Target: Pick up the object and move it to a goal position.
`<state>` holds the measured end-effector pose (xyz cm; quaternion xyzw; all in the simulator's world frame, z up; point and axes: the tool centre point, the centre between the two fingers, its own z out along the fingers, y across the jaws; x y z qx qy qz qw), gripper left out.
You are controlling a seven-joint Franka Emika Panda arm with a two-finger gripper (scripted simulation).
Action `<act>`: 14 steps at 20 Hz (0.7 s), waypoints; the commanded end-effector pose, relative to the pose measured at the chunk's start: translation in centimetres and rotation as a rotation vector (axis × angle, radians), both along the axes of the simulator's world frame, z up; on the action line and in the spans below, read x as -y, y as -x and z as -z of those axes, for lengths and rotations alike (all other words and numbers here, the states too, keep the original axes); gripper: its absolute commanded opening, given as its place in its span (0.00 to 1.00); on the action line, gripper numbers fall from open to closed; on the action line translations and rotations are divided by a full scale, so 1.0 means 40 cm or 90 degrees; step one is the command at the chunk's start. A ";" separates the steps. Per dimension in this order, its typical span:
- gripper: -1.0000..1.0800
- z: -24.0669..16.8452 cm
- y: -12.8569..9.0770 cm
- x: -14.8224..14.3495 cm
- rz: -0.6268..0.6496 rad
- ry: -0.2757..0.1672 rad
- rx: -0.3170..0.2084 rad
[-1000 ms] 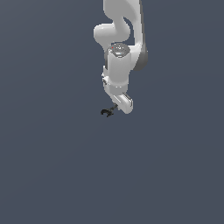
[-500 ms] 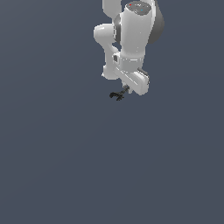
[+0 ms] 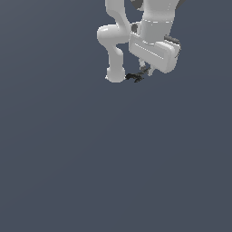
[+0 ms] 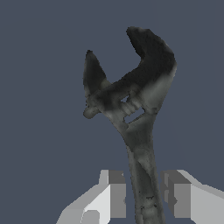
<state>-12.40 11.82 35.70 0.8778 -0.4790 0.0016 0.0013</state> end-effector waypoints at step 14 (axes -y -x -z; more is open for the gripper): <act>0.00 -0.254 0.017 -0.122 -0.002 -0.002 -0.001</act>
